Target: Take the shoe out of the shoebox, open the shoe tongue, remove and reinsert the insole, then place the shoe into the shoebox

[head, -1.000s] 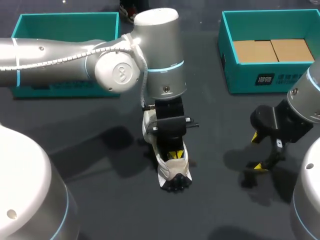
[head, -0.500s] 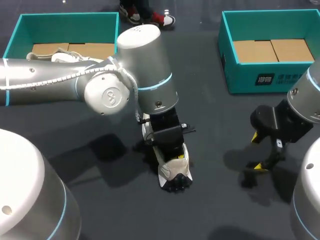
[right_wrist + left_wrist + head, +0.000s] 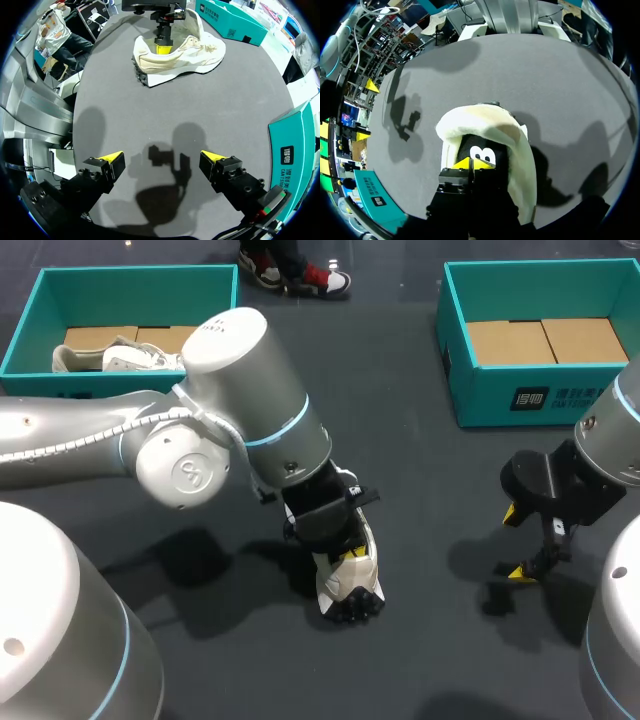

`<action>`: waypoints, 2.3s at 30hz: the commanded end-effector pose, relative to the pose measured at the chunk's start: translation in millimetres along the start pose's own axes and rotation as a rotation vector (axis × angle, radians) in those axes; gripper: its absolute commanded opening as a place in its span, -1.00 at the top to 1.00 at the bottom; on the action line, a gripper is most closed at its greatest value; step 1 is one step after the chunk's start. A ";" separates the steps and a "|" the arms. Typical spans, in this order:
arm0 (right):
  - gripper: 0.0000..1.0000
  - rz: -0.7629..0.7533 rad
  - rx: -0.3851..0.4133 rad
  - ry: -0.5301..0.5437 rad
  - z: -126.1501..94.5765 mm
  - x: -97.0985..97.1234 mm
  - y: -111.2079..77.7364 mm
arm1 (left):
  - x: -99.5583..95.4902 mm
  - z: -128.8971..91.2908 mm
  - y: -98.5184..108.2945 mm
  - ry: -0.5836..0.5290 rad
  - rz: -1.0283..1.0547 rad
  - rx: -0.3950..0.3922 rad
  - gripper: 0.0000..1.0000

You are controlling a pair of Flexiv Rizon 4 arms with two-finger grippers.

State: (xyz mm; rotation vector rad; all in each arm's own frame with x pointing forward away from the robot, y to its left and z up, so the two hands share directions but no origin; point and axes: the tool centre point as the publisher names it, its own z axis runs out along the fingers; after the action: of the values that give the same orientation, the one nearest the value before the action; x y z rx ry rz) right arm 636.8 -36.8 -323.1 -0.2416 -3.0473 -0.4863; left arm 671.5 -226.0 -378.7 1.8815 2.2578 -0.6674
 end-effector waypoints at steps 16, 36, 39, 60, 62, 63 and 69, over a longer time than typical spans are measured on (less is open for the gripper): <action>-1.00 0.000 0.000 -0.002 -0.1 1.0 -0.3 | -0.7 -12.6 4.2 -0.102 -0.022 -0.073 1.00; -1.00 0.000 0.000 -0.002 -0.1 1.0 -0.3 | -0.5 12.6 11.6 0.001 -0.039 -0.140 1.00; -1.00 0.000 0.000 -0.002 -0.1 1.0 -0.3 | 4.8 5.9 8.6 0.035 -0.022 -0.140 1.00; -1.00 0.000 0.000 -0.002 -0.1 1.0 -0.3 | 0.3 20.4 6.5 0.258 0.009 -0.113 1.00; -1.00 0.000 0.000 -0.002 -0.1 1.0 -0.3 | 2.6 19.3 8.5 0.268 0.003 -0.113 1.00; -1.00 0.000 0.000 -0.002 -0.1 1.0 -0.3 | 4.1 17.6 9.0 0.276 0.002 -0.120 1.00; -1.00 0.000 0.000 -0.002 -0.1 1.0 -0.3 | 10.2 -5.1 7.3 0.288 0.002 -0.157 1.00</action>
State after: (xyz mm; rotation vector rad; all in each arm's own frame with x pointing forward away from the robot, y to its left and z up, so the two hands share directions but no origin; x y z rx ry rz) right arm 636.8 -36.8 -323.1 -0.2416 -3.0473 -0.4863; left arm 679.9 -219.4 -395.9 2.0142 2.3919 -0.2521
